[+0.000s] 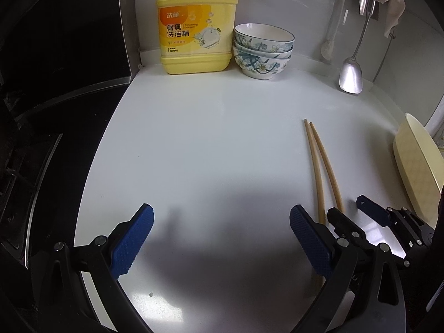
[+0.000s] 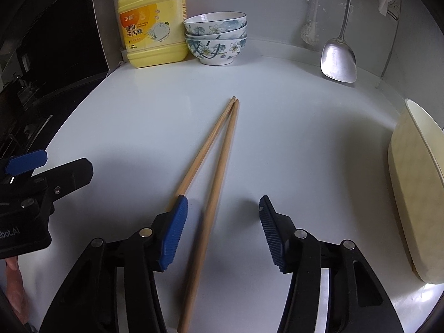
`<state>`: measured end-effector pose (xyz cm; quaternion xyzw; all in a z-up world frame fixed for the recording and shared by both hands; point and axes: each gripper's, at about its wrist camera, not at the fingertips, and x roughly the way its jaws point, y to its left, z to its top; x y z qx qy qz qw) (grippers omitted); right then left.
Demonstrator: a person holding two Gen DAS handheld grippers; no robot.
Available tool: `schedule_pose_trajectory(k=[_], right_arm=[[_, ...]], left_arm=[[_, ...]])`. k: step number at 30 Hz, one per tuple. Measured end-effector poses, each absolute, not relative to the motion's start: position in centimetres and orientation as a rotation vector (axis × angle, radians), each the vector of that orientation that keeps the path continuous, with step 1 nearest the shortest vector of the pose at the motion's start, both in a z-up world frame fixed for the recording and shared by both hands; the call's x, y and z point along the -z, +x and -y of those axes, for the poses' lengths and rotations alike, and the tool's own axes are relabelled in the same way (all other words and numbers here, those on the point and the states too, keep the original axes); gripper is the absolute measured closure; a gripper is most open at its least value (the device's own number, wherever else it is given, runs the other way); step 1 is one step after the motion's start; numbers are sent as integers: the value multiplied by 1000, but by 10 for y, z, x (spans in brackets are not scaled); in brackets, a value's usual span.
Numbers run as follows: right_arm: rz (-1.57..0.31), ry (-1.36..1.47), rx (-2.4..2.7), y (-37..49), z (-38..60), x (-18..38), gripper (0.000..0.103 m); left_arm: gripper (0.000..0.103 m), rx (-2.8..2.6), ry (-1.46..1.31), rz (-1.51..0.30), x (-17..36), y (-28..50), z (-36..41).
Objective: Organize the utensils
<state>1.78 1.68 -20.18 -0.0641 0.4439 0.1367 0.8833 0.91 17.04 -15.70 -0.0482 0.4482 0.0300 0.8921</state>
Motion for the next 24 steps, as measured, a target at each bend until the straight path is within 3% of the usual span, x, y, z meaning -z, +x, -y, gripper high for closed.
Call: schedule_pose_trajectory(k=[2, 24], right_arm=[[-928, -139, -282, 18, -16, 201, 94], [-946, -6, -108, 6, 69, 196, 96]], left_arm=[[6, -58, -102, -930, 156, 12, -168], [6, 39, 20, -953, 173, 54, -101]])
